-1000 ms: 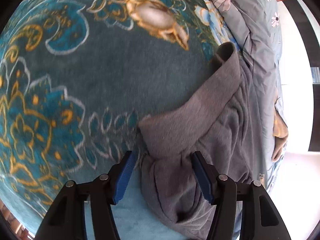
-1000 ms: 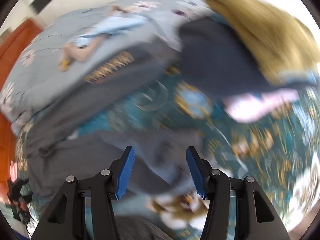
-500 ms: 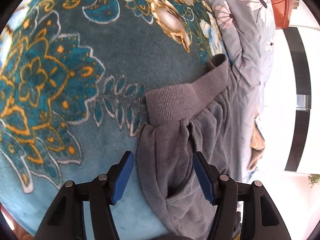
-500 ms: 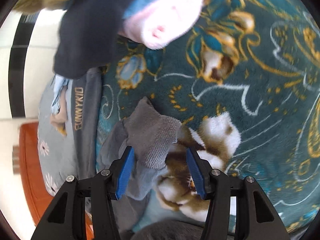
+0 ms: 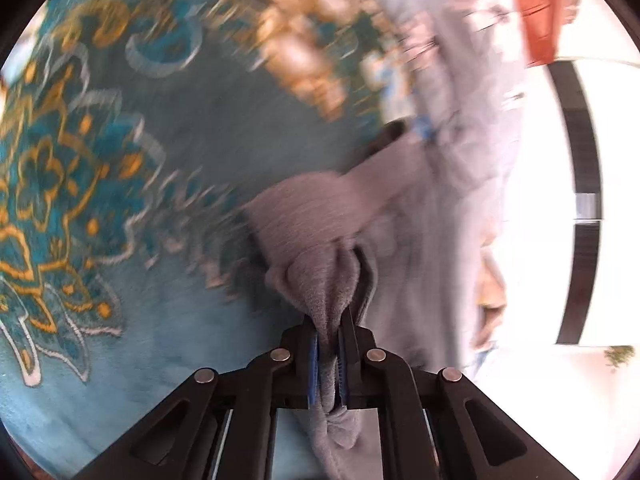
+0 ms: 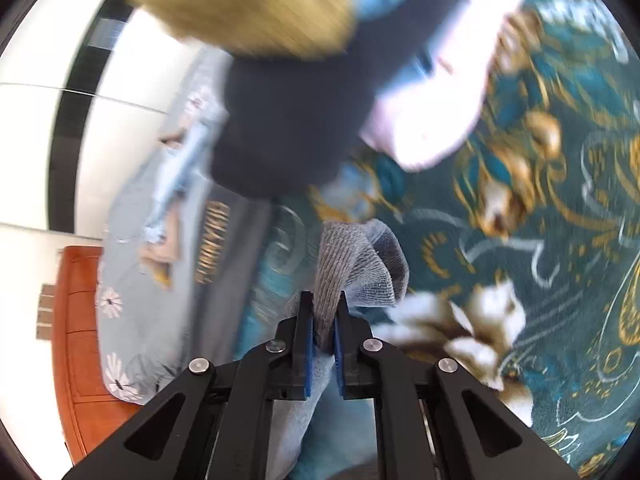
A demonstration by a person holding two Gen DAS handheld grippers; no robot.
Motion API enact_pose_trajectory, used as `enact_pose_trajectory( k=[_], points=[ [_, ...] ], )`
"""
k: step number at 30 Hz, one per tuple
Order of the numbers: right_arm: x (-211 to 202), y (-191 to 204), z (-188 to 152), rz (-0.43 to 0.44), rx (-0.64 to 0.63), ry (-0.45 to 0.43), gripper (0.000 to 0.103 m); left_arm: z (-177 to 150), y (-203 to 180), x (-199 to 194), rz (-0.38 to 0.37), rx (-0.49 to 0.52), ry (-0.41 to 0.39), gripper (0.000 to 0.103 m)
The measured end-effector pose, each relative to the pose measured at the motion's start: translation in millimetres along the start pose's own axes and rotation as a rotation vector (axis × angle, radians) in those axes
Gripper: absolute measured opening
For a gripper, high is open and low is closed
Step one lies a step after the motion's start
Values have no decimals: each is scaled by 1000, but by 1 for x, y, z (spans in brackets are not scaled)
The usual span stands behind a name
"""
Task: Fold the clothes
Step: 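Grasp the ribbed cuff with the left gripper while the right gripper grasps the other cuff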
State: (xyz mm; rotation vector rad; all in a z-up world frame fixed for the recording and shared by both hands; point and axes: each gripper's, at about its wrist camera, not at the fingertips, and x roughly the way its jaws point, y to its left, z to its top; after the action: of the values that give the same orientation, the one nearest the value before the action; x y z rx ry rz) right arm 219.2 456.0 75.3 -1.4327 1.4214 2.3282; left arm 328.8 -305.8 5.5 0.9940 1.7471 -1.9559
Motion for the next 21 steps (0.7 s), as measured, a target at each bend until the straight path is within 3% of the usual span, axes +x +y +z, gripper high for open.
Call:
enact_pose_trajectory(
  k=[3,5,10,15,21],
  points=[
    [-23,20,6,47,-49,-58,5,5,-22,-29,-99,22,-51,7],
    [-28,23,11,52,-79,-65,5,12,-34,-45,-110,48,-62,7],
    [-29,16,2,0,-86,-35,5,9,-11,-64,-27,46,-46,7],
    [-31,35,0,16,-151,4,5,14,-8,-49,-56,-1,0,7],
    [-12,102,31,35,-231,-30,5,52,-55,-36,-176,-65,-22,7]
  ],
)
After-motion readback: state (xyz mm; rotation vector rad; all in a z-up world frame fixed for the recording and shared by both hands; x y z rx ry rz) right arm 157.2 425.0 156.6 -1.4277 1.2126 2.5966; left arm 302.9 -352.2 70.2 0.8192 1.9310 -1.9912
